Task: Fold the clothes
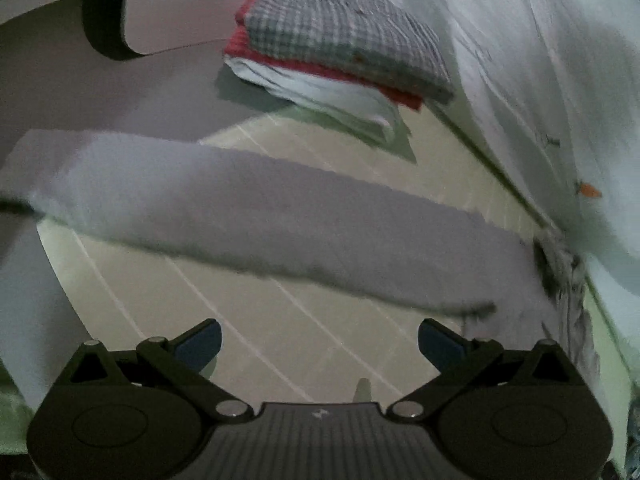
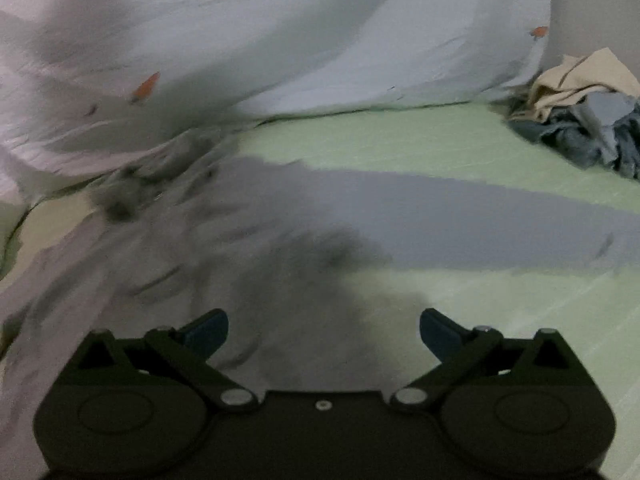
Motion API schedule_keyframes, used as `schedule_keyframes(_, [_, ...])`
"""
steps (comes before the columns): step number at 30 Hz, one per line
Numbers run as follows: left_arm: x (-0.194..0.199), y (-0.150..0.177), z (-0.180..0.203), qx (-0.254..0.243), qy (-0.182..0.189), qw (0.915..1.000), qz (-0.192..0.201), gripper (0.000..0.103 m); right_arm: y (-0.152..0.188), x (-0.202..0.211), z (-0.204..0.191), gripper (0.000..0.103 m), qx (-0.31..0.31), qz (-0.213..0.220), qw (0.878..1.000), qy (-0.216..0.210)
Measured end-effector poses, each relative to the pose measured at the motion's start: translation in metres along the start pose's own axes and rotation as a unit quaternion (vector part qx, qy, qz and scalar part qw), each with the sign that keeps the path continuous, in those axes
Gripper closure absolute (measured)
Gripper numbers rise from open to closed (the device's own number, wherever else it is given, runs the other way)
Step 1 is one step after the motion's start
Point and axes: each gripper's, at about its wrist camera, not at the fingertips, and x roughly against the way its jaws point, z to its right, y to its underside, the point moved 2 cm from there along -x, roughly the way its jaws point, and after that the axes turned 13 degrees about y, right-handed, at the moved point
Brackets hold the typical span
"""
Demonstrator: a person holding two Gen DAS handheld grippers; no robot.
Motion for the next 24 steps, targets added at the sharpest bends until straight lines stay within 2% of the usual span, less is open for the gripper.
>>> schedule_keyframes(3, [0.004, -0.014, -0.020, 0.020, 0.013, 0.9997, 0.010, 0.000, 0.026, 0.007, -0.028, 0.000, 0.019, -0.008, 1.000, 0.013])
schedule_keyframes(5, [0.006, -0.019, -0.034, 0.042, 0.021, 0.9987, 0.016, 0.000, 0.037, 0.010, -0.041, 0.000, 0.048, 0.022, 0.998, 0.039])
schedule_keyframes(9, [0.006, -0.026, -0.064, 0.112, 0.045, 0.9925, 0.020, 0.000, 0.036, 0.005, -0.036, 0.000, 0.035, 0.024, 0.998, 0.035])
schedule_keyframes(12, [0.009, -0.029, -0.087, 0.179, 0.073, 0.9804, 0.037, 0.000, 0.037, 0.007, -0.038, 0.000, 0.037, 0.026, 0.998, 0.037])
schedule_keyframes(14, [0.013, -0.030, -0.100, 0.225, 0.095, 0.9682, 0.055, 0.000, 0.037, 0.007, -0.038, 0.000, 0.037, 0.026, 0.998, 0.037])
schedule_keyframes(18, [0.020, -0.033, -0.122, 0.294, 0.111, 0.9456, 0.085, 0.002, 0.038, 0.007, -0.038, 0.000, 0.037, 0.026, 0.998, 0.037])
schedule_keyframes(21, [0.020, -0.034, -0.135, 0.324, 0.124, 0.9344, 0.083, 0.017, 0.038, 0.007, -0.039, 0.000, 0.036, 0.026, 0.998, 0.037])
schedule_keyframes(24, [0.022, -0.033, -0.142, 0.338, 0.125, 0.9288, 0.089, 0.028, 0.038, 0.006, -0.040, 0.000, 0.036, 0.026, 0.998, 0.038])
